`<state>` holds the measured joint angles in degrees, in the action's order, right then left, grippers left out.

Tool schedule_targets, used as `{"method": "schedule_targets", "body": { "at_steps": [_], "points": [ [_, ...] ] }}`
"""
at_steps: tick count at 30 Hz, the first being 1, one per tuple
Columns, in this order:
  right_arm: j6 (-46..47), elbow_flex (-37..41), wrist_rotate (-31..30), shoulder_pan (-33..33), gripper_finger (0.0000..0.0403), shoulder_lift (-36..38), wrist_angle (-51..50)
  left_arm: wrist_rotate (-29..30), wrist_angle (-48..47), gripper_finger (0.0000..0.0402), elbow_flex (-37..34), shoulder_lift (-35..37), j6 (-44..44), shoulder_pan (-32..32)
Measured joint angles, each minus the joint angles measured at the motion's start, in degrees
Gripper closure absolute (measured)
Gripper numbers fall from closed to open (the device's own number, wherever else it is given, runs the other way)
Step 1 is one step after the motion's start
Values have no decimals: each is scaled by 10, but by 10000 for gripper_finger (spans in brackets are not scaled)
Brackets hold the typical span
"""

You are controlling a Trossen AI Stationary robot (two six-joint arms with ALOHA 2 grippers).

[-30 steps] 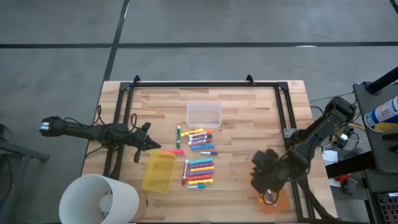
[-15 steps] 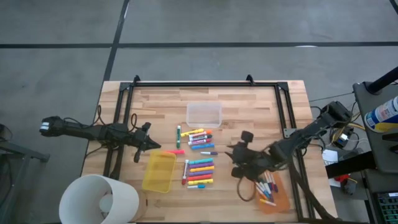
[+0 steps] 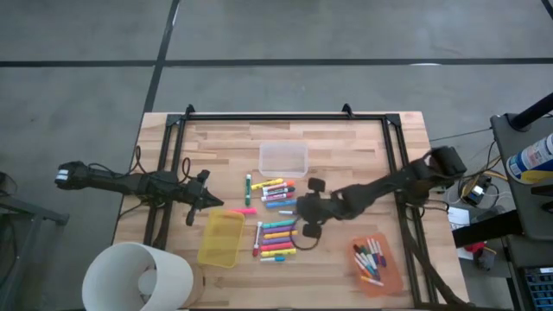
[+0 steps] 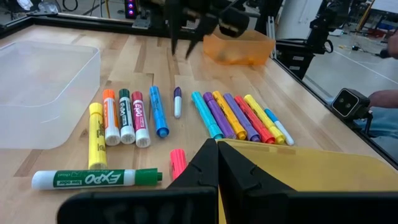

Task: Pick & Place Markers
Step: Put the small purple highlighter pen into the orange bin

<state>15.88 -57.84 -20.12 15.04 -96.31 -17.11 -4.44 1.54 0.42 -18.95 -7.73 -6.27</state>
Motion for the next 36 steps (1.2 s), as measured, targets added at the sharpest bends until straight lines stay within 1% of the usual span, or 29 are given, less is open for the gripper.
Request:
{"method": "schedule_targets", "body": {
  "at_steps": [2,8,12,16,20,23,26,30,32,36],
  "points": [
    [9,0,37,-15,303,-13,4,0,0,401,0,0,0,0],
    [4,0,109,-46,267,-47,17,0,0,401,0,0,0,0],
    [-17,0,120,-54,256,-70,28,0,0,401,0,0,0,0],
    [-29,0,124,-54,258,-87,34,0,0,401,0,0,0,0],
    [-30,0,129,-54,269,-103,40,0,0,401,0,0,0,0],
    [-28,0,134,-54,285,-106,42,0,0,401,0,0,0,0],
    [-26,0,147,-58,312,-107,43,0,0,401,0,0,0,0],
    [-25,-1,148,-59,360,-104,43,0,0,401,0,0,0,0],
    [-26,-1,148,-60,378,-102,41,0,0,401,0,0,0,0],
    [-13,0,147,-59,377,-90,25,0,0,401,0,0,0,0]
  ]
}}
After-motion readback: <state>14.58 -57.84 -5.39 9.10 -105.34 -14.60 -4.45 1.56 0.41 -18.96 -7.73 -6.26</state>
